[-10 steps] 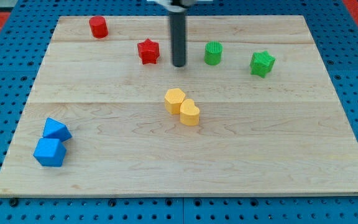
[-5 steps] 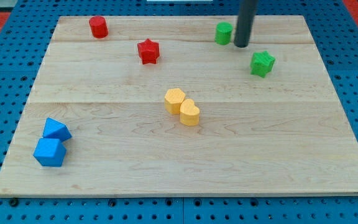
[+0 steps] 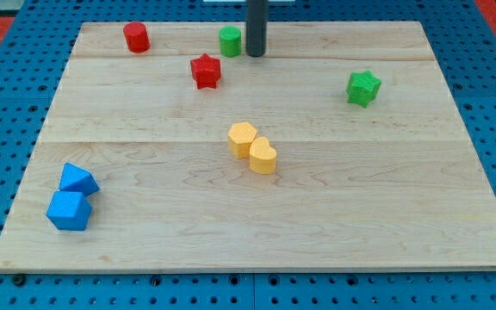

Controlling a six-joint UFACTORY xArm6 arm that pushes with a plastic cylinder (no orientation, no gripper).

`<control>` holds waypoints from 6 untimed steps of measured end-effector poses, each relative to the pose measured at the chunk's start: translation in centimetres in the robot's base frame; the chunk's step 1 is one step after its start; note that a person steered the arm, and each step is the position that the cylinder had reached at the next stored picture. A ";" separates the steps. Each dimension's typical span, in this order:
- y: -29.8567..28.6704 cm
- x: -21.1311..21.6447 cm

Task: Move the green circle diagonally above the red star

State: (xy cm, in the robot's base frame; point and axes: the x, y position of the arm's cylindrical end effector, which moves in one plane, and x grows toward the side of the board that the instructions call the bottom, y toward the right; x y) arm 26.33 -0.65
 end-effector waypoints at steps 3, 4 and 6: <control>-2.5 1.6; -4.3 1.8; -6.2 1.8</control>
State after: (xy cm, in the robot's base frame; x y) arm 28.08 -6.85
